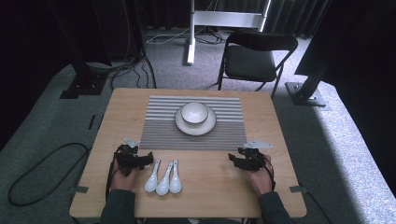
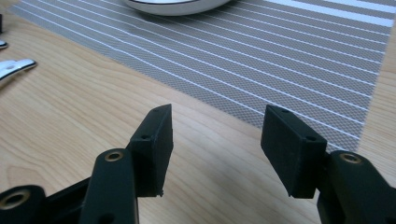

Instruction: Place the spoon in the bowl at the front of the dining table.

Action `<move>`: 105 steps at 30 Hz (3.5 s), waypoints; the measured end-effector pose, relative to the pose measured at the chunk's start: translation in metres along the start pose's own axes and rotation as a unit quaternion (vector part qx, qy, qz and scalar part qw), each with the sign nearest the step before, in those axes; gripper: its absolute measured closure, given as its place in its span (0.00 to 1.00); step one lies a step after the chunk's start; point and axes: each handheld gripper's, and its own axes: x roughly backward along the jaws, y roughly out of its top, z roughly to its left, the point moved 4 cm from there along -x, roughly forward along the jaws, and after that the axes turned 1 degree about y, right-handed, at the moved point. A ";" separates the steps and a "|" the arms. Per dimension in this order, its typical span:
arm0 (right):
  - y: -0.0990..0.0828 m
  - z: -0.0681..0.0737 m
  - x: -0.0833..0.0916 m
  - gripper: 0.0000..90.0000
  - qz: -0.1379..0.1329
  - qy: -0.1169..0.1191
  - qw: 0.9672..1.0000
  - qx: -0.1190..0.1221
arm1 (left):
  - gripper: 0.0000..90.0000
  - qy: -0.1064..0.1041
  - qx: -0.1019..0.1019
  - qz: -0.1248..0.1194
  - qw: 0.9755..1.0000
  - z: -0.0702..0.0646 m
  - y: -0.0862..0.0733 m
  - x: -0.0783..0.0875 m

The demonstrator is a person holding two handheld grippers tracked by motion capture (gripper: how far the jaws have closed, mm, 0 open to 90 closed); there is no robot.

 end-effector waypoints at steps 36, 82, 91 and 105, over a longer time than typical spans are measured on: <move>0.012 0.046 -0.013 0.47 0.007 0.035 0.999 0.040 | 0.02 0.000 0.000 0.001 1.000 0.000 0.000 0.000; 0.040 0.108 -0.040 0.47 0.007 0.087 0.992 0.086 | 0.02 0.000 0.000 0.001 1.000 0.000 0.000 0.000; 0.038 0.118 -0.047 0.47 0.011 0.097 0.991 0.089 | 0.02 0.000 0.000 0.000 1.000 0.000 0.000 0.000; 0.032 0.136 -0.060 0.47 0.025 0.106 0.989 0.102 | 0.02 0.000 0.000 0.001 1.000 0.000 0.000 0.000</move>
